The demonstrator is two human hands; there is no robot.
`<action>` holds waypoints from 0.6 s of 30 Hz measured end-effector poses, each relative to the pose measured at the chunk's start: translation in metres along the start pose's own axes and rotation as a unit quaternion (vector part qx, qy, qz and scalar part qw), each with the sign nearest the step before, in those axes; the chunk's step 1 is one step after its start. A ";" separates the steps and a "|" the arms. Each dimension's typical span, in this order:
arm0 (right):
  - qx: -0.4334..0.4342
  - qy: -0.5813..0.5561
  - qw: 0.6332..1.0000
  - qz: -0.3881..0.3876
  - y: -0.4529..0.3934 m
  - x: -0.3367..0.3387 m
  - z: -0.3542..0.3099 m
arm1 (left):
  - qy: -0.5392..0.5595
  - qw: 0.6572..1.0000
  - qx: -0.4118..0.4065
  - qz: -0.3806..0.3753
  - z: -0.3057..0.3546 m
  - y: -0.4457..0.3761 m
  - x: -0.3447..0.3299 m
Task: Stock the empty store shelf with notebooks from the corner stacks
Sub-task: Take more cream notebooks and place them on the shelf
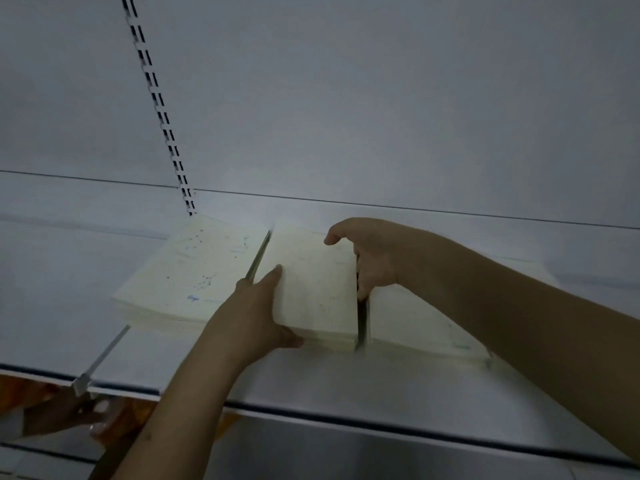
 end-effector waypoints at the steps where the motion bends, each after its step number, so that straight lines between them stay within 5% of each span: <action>1: 0.002 0.001 1.000 0.001 0.001 -0.001 0.001 | -0.005 1.000 0.001 -0.007 0.001 0.000 -0.001; 9: 0.035 0.022 0.999 0.029 0.012 -0.009 0.010 | 0.025 0.997 -0.015 0.078 0.003 0.004 -0.008; 13: 0.088 0.036 0.994 0.057 0.020 -0.011 0.011 | -0.057 0.995 -0.039 0.078 0.004 0.011 -0.007; 18: 0.188 0.024 0.972 0.142 0.046 0.023 0.002 | -0.044 0.976 -0.163 0.136 0.043 0.020 0.007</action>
Point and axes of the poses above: each hand's wrist, its own y-axis away from the middle knuckle, its own x-axis out of the back of the hand, z = x × y, the point moved 2 cm from there along -y, towards the middle knuckle, and after that the axes turned 2 degrees about y, right-handed, at the moved point
